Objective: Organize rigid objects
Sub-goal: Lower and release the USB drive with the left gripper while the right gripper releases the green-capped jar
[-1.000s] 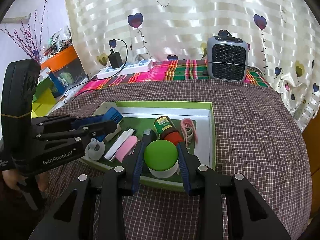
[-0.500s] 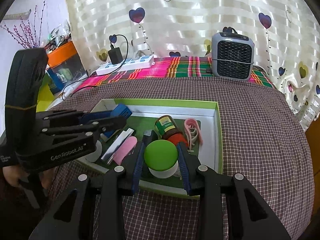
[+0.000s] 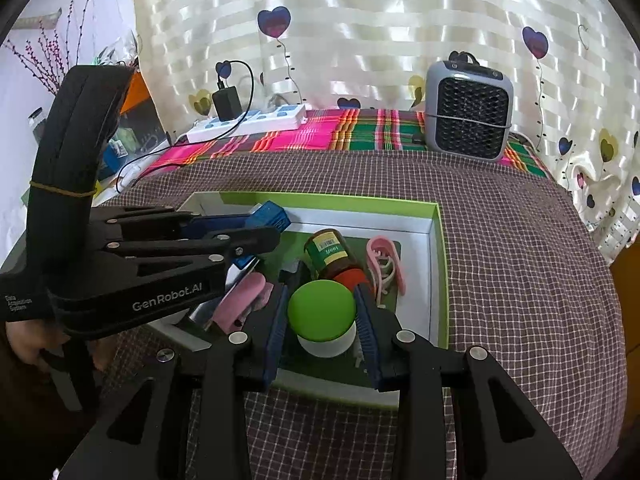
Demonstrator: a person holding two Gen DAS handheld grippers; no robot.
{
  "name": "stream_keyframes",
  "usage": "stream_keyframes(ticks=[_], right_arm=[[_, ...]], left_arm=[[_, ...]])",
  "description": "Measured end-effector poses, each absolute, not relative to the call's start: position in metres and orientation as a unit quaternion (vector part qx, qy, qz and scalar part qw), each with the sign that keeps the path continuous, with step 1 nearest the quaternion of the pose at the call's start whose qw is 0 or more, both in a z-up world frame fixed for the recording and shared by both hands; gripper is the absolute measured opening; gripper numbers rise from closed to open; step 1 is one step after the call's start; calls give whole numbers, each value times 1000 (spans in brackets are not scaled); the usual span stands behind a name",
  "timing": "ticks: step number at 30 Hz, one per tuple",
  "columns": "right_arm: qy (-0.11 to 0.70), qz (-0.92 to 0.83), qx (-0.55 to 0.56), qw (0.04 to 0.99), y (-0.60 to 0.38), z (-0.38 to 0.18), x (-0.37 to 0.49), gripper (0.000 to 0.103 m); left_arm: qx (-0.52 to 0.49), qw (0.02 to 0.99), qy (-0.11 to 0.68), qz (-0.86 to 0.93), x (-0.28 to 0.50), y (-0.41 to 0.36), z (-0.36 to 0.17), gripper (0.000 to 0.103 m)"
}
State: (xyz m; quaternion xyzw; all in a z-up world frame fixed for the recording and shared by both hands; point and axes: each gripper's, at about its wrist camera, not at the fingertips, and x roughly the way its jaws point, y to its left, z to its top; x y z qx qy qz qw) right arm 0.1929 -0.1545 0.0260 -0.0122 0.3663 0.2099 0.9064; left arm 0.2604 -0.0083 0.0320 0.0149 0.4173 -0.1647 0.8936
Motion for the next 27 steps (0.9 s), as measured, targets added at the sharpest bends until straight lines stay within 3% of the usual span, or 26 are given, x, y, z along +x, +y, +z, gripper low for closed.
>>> stream_keyframes(ticks=[27], right_arm=[[374, 207, -11, 904, -152, 18, 200, 35]], left_arm=[[24, 884, 437, -166, 270, -14, 18, 23]])
